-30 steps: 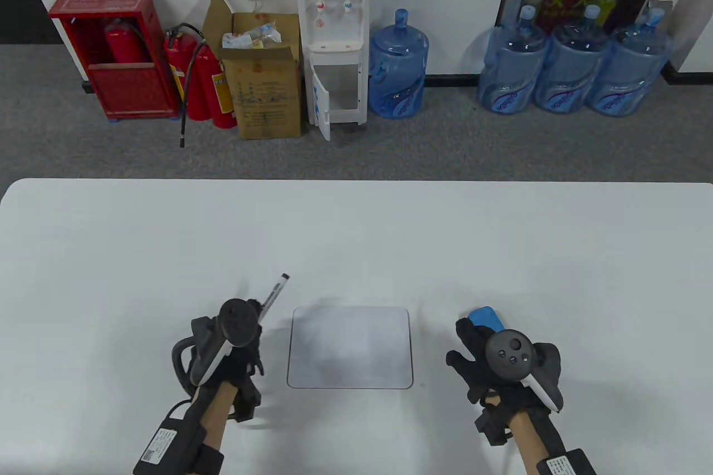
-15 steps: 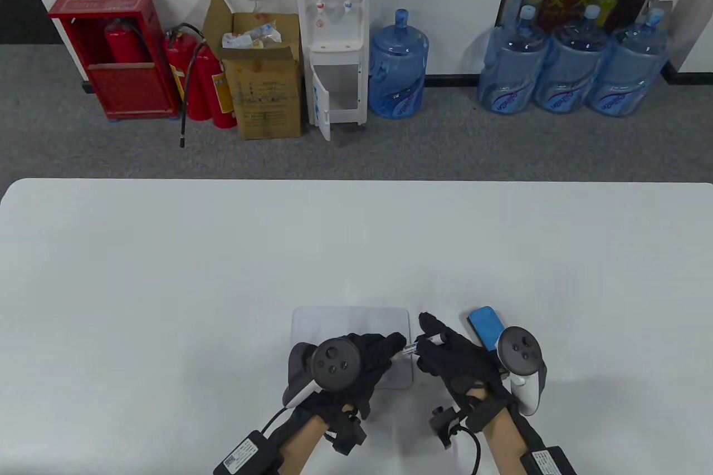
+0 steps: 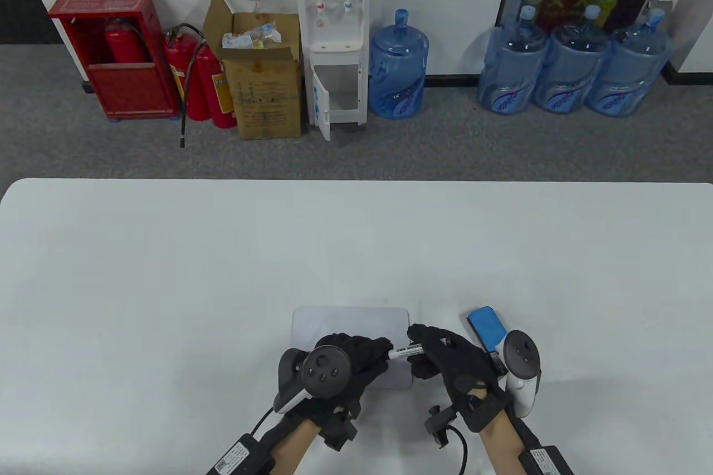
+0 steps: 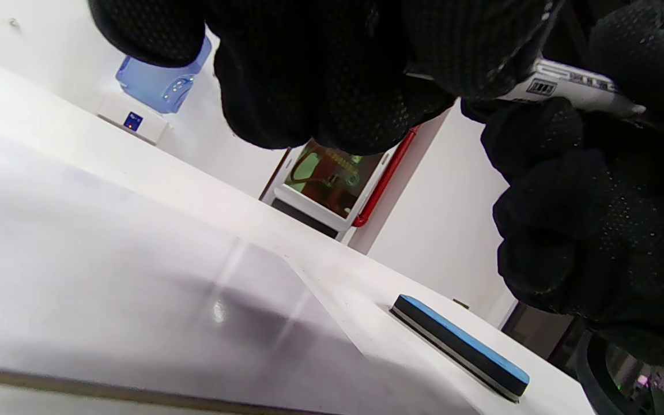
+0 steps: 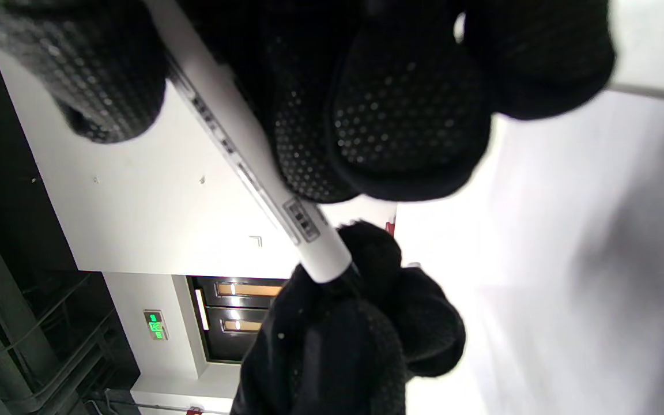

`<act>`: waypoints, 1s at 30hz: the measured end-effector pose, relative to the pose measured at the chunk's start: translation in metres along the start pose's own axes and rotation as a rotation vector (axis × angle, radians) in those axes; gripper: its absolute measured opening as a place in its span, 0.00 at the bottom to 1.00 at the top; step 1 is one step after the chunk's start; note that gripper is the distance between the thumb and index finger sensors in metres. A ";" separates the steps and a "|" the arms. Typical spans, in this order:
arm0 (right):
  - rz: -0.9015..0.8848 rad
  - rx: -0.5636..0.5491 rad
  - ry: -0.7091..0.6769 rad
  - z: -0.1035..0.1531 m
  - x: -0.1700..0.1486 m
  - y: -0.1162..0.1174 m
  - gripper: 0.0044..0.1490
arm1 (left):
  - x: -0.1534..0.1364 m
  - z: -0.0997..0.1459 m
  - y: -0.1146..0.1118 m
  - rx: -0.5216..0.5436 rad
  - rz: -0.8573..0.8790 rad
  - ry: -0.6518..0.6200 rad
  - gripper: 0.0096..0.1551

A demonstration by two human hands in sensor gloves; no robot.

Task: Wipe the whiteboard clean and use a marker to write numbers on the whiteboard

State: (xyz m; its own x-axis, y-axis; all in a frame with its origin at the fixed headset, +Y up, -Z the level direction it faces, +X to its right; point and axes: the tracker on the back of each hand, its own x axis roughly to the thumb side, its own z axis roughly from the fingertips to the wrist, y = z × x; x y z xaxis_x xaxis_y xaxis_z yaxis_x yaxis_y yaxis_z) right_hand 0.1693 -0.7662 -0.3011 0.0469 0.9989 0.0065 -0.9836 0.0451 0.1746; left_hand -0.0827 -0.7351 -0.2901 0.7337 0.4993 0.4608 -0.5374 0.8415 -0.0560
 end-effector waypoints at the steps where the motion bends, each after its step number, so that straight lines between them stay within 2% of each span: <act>1: -0.004 0.037 0.018 0.000 -0.001 0.003 0.39 | 0.001 -0.001 0.000 -0.017 0.011 -0.009 0.26; 3: 0.023 0.048 0.022 0.001 -0.003 0.007 0.38 | 0.005 -0.001 -0.003 -0.055 0.034 -0.015 0.26; 5: 0.049 0.012 0.014 0.000 -0.002 0.007 0.36 | 0.007 -0.001 -0.005 -0.071 0.001 -0.025 0.26; 7: 0.040 0.036 0.022 0.000 -0.002 0.007 0.35 | 0.007 -0.001 -0.006 -0.079 -0.005 -0.028 0.26; 11: -0.005 0.076 0.018 -0.001 -0.002 0.007 0.33 | 0.004 -0.003 -0.008 -0.144 0.107 -0.013 0.26; 14: -0.004 0.085 -0.003 0.000 0.002 0.009 0.31 | 0.003 -0.005 -0.006 -0.161 0.130 -0.018 0.25; 21: 0.002 0.170 -0.030 0.000 0.005 0.012 0.30 | -0.008 -0.008 -0.002 -0.318 0.285 -0.027 0.26; 23: 0.004 0.170 -0.036 0.000 0.006 0.012 0.30 | -0.008 -0.008 -0.002 -0.302 0.325 -0.018 0.26; 25: -0.014 0.203 -0.045 0.000 0.007 0.013 0.30 | -0.007 -0.008 0.001 -0.362 0.319 -0.017 0.26; 27: -0.094 0.159 -0.069 0.001 0.011 0.000 0.30 | -0.017 -0.006 0.010 -0.420 0.299 -0.007 0.26; 28: -0.129 0.139 -0.076 0.001 0.013 -0.008 0.30 | -0.025 -0.004 0.015 -0.398 0.303 0.019 0.26; 30: -0.150 0.052 -0.079 0.003 0.014 -0.027 0.30 | -0.044 0.002 0.029 -0.252 0.370 0.108 0.25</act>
State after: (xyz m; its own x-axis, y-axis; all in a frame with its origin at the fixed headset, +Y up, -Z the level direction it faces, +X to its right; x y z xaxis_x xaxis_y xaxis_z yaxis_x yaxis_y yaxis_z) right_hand 0.1966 -0.7530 -0.3028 0.2077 0.9767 0.0538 -0.9545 0.1903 0.2298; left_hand -0.1309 -0.7333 -0.3101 0.5578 0.7830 0.2755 -0.6630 0.6200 -0.4196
